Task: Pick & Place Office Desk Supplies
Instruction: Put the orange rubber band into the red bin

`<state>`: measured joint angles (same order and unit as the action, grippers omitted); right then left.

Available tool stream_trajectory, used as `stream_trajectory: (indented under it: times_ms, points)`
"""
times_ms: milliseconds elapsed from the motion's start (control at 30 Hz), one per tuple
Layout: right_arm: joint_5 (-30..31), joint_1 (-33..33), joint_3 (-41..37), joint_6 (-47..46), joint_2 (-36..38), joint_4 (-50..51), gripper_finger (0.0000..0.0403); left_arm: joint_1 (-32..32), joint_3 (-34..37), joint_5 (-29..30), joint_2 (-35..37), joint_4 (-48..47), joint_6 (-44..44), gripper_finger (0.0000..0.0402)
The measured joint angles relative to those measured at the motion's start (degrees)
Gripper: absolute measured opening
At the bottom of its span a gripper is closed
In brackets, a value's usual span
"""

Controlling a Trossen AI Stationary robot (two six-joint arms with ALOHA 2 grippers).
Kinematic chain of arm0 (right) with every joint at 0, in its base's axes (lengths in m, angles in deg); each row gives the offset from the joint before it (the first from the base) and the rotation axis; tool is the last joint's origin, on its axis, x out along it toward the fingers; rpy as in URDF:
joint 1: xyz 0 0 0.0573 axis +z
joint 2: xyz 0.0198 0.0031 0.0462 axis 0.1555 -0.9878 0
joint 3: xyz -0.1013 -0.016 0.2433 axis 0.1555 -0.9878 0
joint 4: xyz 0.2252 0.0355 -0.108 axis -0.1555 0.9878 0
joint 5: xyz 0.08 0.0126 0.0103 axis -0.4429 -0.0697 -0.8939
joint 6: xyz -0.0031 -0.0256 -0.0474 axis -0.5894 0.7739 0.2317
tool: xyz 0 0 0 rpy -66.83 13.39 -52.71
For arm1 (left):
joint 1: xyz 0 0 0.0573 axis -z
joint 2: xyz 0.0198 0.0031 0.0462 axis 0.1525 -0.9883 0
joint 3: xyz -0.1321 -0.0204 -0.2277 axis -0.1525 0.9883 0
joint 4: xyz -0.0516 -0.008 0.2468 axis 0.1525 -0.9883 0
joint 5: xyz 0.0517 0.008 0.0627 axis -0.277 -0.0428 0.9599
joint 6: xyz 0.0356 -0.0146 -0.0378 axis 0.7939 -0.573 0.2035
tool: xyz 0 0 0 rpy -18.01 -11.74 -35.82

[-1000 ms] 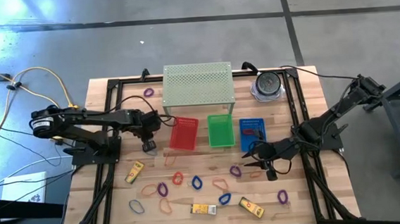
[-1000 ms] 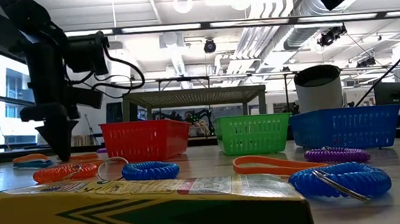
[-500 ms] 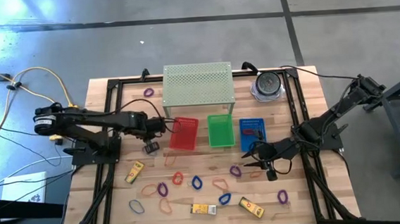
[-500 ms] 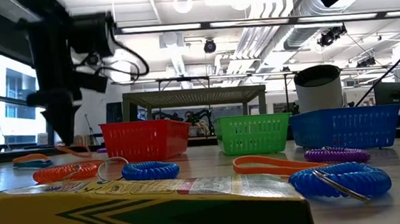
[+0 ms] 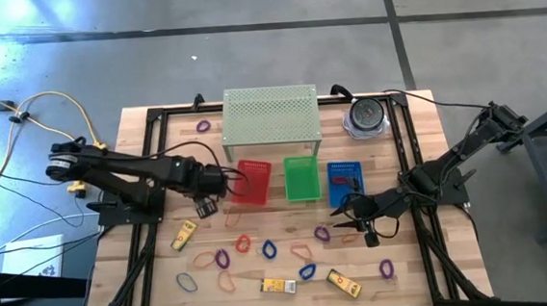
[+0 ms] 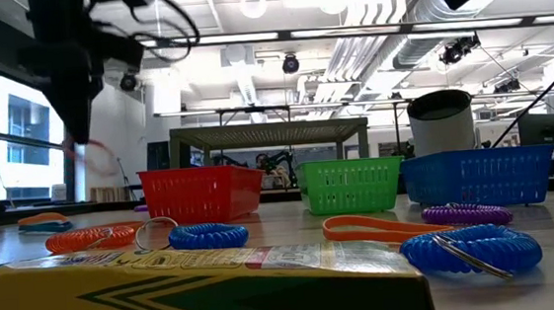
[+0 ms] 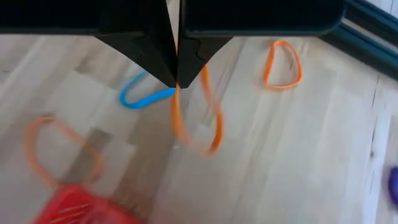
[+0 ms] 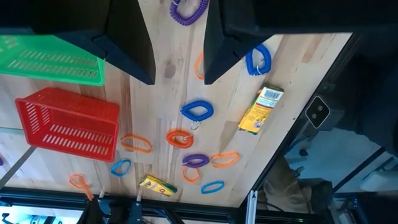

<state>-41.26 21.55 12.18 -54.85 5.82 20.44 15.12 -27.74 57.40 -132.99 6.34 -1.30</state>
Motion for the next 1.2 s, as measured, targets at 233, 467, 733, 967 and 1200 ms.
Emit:
stream_trajectory:
  times_ms: [233,467,733,967,1200]
  points:
    - [0.0,0.0,-0.01,1.02,0.0,0.01,0.0124,2.72,-8.4,2.53,-4.69,-3.09,1.11,0.0]
    - [0.0,0.0,0.0,1.0,0.0,0.01,0.0124,2.68,-21.2,4.27,-13.46,-8.73,6.22,0.0]
    - [-0.06,0.0,0.0,0.92,0.0,0.01,0.0124,2.67,-32.0,4.18,-18.69,-9.94,11.8,0.0001]
    - [-2.23,0.0,-0.01,0.77,0.0,-0.01,0.0124,-1.36,-32.55,2.79,-20.41,-5.75,13.93,0.0001]
    - [-2.71,-0.17,-0.02,2.36,0.0,-1.23,0.0124,-5.3,-32.36,-3.38,-24.93,-3.59,19.47,0.0001]
